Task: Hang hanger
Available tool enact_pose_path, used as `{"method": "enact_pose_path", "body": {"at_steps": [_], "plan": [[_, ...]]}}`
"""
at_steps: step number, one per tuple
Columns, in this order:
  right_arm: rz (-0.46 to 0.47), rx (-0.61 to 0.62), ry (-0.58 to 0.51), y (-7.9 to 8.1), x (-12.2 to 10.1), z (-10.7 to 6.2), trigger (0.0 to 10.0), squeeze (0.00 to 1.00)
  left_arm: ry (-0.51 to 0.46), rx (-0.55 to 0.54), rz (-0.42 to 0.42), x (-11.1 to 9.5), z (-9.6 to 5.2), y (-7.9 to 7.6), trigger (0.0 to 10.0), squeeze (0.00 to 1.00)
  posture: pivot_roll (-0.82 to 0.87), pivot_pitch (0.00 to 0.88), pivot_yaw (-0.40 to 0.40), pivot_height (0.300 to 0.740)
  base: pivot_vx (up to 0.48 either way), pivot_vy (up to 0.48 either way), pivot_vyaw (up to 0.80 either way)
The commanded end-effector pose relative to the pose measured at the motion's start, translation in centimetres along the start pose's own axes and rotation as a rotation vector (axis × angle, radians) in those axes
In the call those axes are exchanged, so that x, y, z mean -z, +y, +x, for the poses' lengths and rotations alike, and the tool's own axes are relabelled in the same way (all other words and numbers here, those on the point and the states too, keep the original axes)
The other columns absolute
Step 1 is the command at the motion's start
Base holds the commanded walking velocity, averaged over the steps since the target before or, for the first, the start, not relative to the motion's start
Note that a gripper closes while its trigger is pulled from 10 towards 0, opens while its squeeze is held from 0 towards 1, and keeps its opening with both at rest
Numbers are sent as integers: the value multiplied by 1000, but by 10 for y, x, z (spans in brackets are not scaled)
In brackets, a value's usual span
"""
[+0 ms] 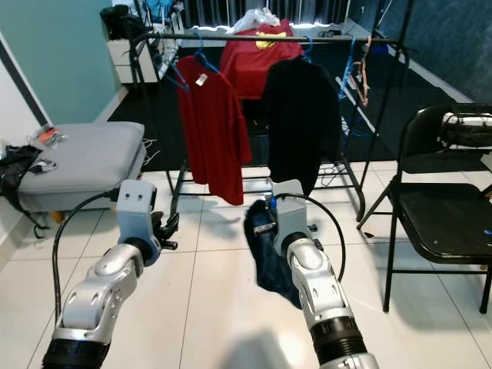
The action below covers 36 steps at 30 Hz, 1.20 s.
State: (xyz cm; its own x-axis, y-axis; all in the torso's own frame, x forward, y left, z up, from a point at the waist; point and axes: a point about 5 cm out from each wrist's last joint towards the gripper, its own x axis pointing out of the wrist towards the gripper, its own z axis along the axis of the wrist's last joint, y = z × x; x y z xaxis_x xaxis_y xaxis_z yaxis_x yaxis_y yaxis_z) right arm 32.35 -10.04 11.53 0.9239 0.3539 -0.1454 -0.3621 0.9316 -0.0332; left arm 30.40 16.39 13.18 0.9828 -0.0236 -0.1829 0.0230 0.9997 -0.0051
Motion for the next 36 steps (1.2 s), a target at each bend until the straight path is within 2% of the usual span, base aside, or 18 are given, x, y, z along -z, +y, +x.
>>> {"method": "enact_pose_path", "body": {"at_steps": [1,2,4,5,6,7,11,13,14,15,16,22,23,26,28,33,34,36], "plan": [[21,-67,-81,7,-15,-1,10000,0,28,0,-15,5,-2,3,10000,0,45,34,6,740,0,0,0],[21,-67,-81,7,-15,-1,10000,0,28,0,-15,5,-2,3,10000,0,45,34,6,740,0,0,0],[135,-218,-144,10,-27,-7,10000,0,38,55,-36,7,-7,3,10000,0,55,41,0,740,0,0,0],[135,-218,-144,10,-27,-7,10000,0,38,55,-36,7,-7,3,10000,0,55,41,0,740,0,0,0],[158,-380,-220,8,-41,-14,10000,0,41,93,-64,8,-10,7,10000,0,54,50,1,740,0,0,0],[158,-380,-220,8,-41,-14,10000,0,41,93,-64,8,-10,7,10000,0,54,50,1,740,0,0,0],[32,-608,-278,-19,-57,-35,10000,0,21,143,-74,0,-18,25,10000,0,50,62,1,740,0,0,0],[13,-644,-288,-25,-59,-40,10000,0,14,161,-81,-1,-19,28,10000,0,50,62,1,740,0,0,0],[-53,-679,-299,-40,-65,-46,10000,0,-21,209,-97,-9,-23,35,10000,525,38,61,1,740,0,0,0],[-53,-679,-299,-40,-65,-46,10000,0,-21,209,-97,-9,-23,35,10000,525,38,61,1,740,0,0,0],[-85,-676,-295,-48,-67,-48,10000,0,-42,234,-103,-14,-25,38,10000,1000,29,61,-2,740,0,0,0],[-128,-681,-292,-62,-74,-51,10000,0,-89,295,-112,-24,-35,42,10000,1000,9,67,-3,740,0,0,0],[-113,-720,-293,-63,-79,-55,10000,0,-91,378,-129,-25,-44,37,10000,1000,9,69,-8,740,0,0,0],[-98,-759,-291,-64,-83,-58,10000,0,-86,449,-141,-24,-51,30,10000,1000,10,70,-12,740,0,0,0],[-54,-843,-283,-61,-87,-65,10000,0,-39,522,-96,-15,-56,14,10000,1000,11,72,-16,740,0,0,0],[-38,-897,-274,-61,-87,-68,10000,0,-27,494,-38,-10,-51,8,10000,1000,11,71,-17,740,0,0,0],[-36,-903,-273,-61,-87,-68,10000,0,-36,437,18,-9,-46,10,10000,1000,15,67,-19,740,0,0,0],[-36,-903,-273,-61,-87,-68,10000,0,-36,437,18,-9,-46,10,10000,1000,15,67,-19,740,0,0,0]]}}
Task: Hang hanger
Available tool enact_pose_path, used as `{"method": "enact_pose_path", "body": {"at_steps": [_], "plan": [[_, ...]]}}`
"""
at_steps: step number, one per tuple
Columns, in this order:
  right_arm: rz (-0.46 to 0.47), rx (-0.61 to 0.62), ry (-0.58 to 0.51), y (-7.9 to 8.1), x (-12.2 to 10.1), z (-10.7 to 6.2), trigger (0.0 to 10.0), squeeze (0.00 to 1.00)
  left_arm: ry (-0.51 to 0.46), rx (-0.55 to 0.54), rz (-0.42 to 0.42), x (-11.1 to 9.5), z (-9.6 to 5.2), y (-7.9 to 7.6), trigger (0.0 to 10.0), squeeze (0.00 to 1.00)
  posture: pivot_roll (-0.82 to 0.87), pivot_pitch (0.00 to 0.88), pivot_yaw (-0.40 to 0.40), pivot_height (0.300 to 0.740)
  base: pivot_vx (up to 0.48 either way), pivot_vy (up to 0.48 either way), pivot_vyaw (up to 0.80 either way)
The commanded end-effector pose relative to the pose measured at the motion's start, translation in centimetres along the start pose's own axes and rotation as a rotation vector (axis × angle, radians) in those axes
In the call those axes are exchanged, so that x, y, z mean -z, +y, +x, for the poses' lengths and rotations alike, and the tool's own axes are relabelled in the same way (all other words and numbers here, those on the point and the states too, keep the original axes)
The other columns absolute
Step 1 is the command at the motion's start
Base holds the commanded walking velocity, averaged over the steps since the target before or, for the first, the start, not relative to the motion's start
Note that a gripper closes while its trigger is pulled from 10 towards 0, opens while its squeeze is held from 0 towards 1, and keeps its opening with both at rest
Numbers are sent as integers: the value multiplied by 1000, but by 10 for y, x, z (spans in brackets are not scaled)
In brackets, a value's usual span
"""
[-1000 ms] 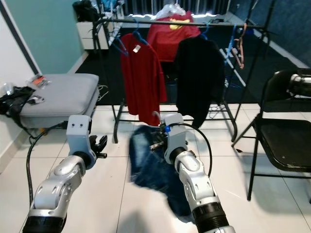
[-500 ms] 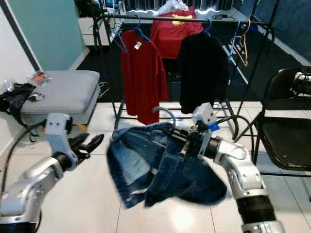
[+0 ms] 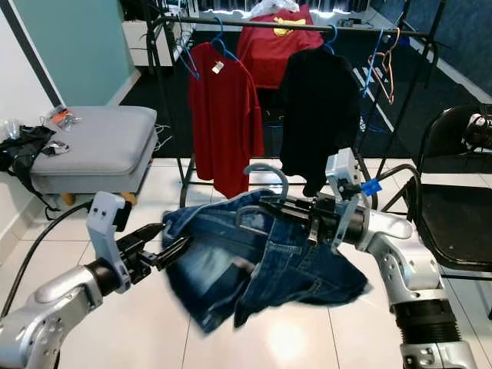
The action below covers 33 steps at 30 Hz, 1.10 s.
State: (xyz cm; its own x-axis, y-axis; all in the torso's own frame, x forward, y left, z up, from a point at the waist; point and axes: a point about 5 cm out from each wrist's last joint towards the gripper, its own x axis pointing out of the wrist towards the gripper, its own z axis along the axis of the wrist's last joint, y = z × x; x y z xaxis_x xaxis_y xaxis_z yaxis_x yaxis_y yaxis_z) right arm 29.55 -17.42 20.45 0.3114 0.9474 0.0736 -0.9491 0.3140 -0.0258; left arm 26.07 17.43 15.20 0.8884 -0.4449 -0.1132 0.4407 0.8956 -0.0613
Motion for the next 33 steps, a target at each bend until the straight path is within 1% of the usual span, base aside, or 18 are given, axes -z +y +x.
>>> {"method": "enact_pose_path", "body": {"at_steps": [1,2,3,4,5,7,8,9,10,12,13,15,16,20,22,24,30,33], "plan": [[-19,-31,-33,3,-9,0,10000,0,11,-72,37,5,2,8,10000,1000,14,66,-19,740,0,0,0],[-17,-45,-36,4,-9,1,10000,0,7,-158,67,6,2,19,10000,1000,14,61,-16,740,0,0,0],[-17,-45,-36,4,-9,1,10000,0,7,-158,67,6,2,19,10000,1000,14,61,-16,740,0,0,0],[-15,-55,-39,6,-10,2,10000,0,5,-214,83,7,2,27,10000,1000,14,60,-15,740,0,0,0],[-14,-66,-44,7,-11,3,10000,0,15,-234,105,8,0,31,10000,1000,14,57,-13,740,0,0,0],[-14,-66,-44,7,-11,3,10000,0,15,-234,105,8,0,31,10000,1000,14,57,-13,740,0,0,0],[-16,-77,-52,8,-13,4,10000,0,38,-250,135,10,-1,34,10000,1000,14,57,-13,740,0,0,0],[-13,-85,-62,9,-16,4,10000,0,68,-275,164,12,-2,38,0,1000,15,52,-11,740,0,0,0],[-11,-91,-69,10,-17,5,10000,0,89,-294,182,14,-3,41,0,1000,15,50,-11,740,0,0,0],[-11,-93,-72,10,-19,5,10000,0,94,-295,179,15,-2,42,0,1000,14,49,-10,740,0,0,0],[-11,-93,-69,10,-20,4,10000,0,99,-286,190,15,-1,42,0,949,12,44,-8,740,0,0,0],[-12,-93,-65,10,-20,3,10000,0,101,-277,198,15,0,41,0,949,12,44,-8,740,0,0,0],[-16,-87,-49,10,-18,2,10000,0,109,-263,219,16,1,40,0,0,12,37,-6,740,0,0,0],[-17,-78,-24,12,-13,-2,10000,0,122,-249,243,19,0,39,0,0,22,29,-8,740,0,0,0],[-8,-75,2,15,-6,-4,10000,0,131,-230,253,21,-1,38,0,0,40,12,-13,740,0,0,0],[-5,-72,22,14,0,-1,10000,0,131,-213,262,17,2,41,0,0,58,19,-20,740,0,0,0],[-29,-50,25,11,2,4,10000,0,133,-189,277,13,2,42,0,0,60,18,-18,740,0,0,0],[-43,-22,35,10,3,2,10000,0,186,-153,327,18,-3,44,0,0,60,12,-17,740,0,0,0]]}}
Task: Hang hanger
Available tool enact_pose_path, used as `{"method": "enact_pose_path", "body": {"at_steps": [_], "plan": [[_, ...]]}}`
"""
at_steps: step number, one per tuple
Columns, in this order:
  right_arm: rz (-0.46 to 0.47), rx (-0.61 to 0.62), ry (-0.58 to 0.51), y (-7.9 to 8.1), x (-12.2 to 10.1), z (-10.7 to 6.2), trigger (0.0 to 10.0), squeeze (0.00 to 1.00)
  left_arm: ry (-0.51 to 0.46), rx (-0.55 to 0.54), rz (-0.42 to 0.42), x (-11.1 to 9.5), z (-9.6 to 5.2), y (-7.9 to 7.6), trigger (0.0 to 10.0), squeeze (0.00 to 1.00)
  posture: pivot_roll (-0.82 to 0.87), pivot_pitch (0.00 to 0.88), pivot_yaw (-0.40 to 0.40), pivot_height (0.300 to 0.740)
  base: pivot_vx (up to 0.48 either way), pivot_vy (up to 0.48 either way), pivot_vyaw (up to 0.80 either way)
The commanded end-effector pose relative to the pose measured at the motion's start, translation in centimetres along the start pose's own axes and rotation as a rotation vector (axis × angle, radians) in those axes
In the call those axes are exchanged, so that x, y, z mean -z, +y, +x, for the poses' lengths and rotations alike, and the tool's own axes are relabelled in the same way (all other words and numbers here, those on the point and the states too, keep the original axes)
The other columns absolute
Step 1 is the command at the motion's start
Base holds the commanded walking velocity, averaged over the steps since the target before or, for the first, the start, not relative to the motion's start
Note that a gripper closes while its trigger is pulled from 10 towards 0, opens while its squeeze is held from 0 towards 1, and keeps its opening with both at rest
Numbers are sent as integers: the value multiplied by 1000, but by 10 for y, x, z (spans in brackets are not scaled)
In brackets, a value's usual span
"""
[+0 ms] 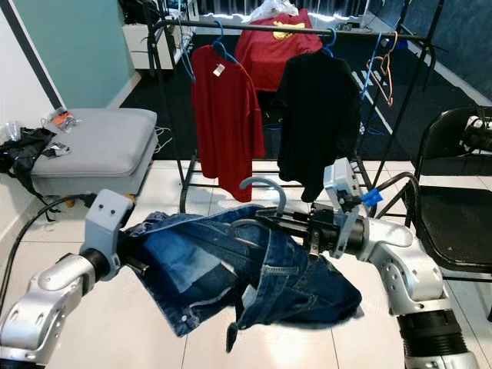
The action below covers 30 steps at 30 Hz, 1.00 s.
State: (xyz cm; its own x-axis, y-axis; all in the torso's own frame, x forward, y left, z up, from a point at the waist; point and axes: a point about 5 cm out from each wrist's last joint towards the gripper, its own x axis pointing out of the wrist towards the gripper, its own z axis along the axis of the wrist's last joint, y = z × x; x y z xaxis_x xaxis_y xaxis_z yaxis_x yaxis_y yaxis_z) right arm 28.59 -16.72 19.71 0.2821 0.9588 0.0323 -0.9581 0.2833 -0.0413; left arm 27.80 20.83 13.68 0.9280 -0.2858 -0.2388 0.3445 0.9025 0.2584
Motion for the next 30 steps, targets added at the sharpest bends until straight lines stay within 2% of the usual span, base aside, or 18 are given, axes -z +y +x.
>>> {"method": "enact_pose_path", "body": {"at_steps": [1,2,4,5,7,9,12,13,16,18,20,21,23,27,30], "plan": [[-29,12,-4,-2,-4,-2,10000,0,39,1,29,7,-3,4,0,0,60,12,-17,740,0,0,0],[-31,19,2,-2,-3,-3,10000,0,52,6,41,8,-3,6,0,0,59,11,-18,740,0,0,0],[-46,33,16,-2,0,-4,10000,0,120,69,170,11,1,10,0,0,48,5,-25,740,0,0,0],[-47,31,24,-1,2,-3,10000,0,142,85,196,13,4,13,0,0,42,8,-20,740,0,0,0],[-45,26,32,1,5,-2,10000,0,155,104,200,13,6,14,0,0,42,8,-20,740,0,0,0],[-41,9,83,10,17,-4,10000,0,166,215,195,7,7,15,0,0,35,2,-13,740,0,0,0],[-37,-8,117,16,24,-7,10000,0,146,197,223,0,9,25,0,0,30,0,-11,740,0,0,0],[-37,-8,117,16,24,-7,10000,0,146,197,223,0,9,25,0,0,30,0,-11,740,0,0,0],[-33,-34,155,25,29,-10,10000,0,121,91,194,-11,16,44,0,0,31,0,-13,740,0,0,0],[-36,-62,196,30,33,-12,10000,0,106,78,164,-16,18,48,0,0,33,0,-9,740,0,0,0],[-68,-127,335,40,47,-20,10000,0,76,111,121,-25,20,49,0,0,33,2,-4,740,0,0,0],[-68,-127,335,40,47,-20,10000,0,76,111,121,-25,20,49,0,0,33,2,-4,740,0,0,0],[-64,-143,401,43,56,-26,10000,0,51,176,106,-32,20,46,0,0,33,3,-2,740,0,0,0],[-59,-135,423,44,59,-29,10000,0,53,212,123,-34,19,46,0,0,34,7,-2,740,0,0,0],[-105,-85,387,40,55,-30,10000,0,70,194,135,-32,18,53,0,0,37,8,-4,740,0,0,0]]}}
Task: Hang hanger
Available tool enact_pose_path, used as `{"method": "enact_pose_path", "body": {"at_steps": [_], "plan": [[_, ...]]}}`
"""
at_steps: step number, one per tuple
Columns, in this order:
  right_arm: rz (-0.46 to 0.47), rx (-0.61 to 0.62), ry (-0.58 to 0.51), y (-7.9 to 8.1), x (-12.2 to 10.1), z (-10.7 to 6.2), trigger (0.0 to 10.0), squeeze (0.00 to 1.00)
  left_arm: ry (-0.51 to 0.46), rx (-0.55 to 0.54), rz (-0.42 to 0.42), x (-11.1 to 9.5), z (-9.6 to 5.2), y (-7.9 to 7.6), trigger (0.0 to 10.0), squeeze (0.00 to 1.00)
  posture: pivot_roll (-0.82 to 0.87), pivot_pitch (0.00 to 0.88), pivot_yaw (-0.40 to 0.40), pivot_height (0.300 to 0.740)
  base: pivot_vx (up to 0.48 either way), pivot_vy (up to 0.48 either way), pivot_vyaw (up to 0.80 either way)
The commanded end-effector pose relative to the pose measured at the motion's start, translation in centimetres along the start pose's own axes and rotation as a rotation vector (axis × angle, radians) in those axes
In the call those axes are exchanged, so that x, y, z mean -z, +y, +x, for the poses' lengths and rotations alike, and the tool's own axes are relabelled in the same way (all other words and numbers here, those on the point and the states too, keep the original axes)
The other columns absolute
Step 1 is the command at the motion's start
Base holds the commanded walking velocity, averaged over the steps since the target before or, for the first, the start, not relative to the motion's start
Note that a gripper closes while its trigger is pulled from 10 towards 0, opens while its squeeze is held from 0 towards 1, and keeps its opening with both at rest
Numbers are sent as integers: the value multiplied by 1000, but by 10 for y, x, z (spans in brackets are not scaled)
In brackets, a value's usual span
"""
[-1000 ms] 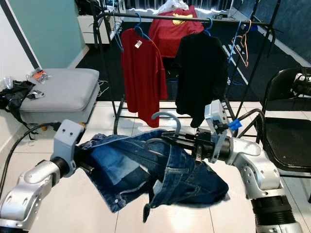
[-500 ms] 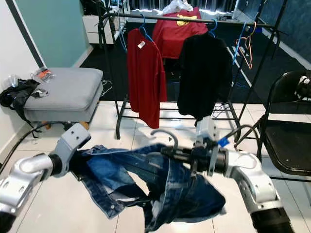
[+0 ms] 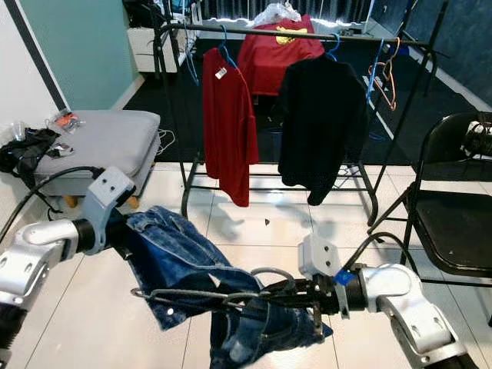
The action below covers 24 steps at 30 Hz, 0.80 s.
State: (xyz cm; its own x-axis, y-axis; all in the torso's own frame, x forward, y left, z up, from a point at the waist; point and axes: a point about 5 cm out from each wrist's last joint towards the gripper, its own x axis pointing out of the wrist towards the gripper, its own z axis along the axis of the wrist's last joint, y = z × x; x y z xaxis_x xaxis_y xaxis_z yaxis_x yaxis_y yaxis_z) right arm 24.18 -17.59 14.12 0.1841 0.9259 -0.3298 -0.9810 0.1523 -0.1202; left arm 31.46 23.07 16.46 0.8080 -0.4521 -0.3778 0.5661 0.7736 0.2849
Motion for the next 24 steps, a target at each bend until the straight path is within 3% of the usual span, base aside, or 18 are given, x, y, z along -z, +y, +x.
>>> {"method": "enact_pose_path", "body": {"at_steps": [1,2,4,7,8,9,11,13,18,20,21,23,24], "plan": [[-19,97,-25,-8,-2,-7,10000,0,6,-50,24,-3,-8,15,0,0,37,11,-3,740,0,0,0],[-19,97,-25,-8,-2,-7,10000,0,6,-50,24,-3,-8,15,0,0,37,11,-3,740,0,0,0],[-33,201,-148,-17,-16,-8,10000,0,17,-59,0,4,-8,15,0,0,39,15,-5,740,0,0,0],[-80,295,-226,-25,-27,-8,10000,0,19,-67,-33,9,-7,12,0,0,40,16,-6,740,0,0,0],[-103,375,-337,-31,-42,-8,10000,0,17,-51,-79,15,-3,5,0,0,42,15,-4,740,0,0,0],[-103,375,-337,-31,-42,-8,10000,0,17,-51,-79,15,-3,5,0,0,42,15,-4,740,0,0,0],[-137,566,-570,-42,-71,-9,10000,0,48,-42,-139,26,9,-16,0,0,48,12,-2,740,0,0,0],[-112,687,-741,-47,-87,-12,10000,0,85,-66,-179,33,18,-30,0,0,51,8,-2,740,0,0,0],[-68,745,-857,-47,-95,-11,10000,0,89,-98,-230,35,27,-41,0,0,56,10,-8,740,0,0,0],[-68,745,-857,-47,-95,-11,10000,0,89,-98,-230,35,27,-41,0,0,56,10,-8,740,0,0,0],[-25,806,-907,-48,-98,-6,10000,0,51,-132,-291,28,35,-49,0,0,48,11,-5,740,0,0,0],[-25,806,-907,-48,-98,-6,10000,0,51,-132,-291,28,35,-49,0,0,48,11,-5,740,0,0,0],[-9,917,-922,-57,-98,-11,10000,0,-5,-83,-299,18,38,-58,0,0,49,10,-4,740,0,0,0]]}}
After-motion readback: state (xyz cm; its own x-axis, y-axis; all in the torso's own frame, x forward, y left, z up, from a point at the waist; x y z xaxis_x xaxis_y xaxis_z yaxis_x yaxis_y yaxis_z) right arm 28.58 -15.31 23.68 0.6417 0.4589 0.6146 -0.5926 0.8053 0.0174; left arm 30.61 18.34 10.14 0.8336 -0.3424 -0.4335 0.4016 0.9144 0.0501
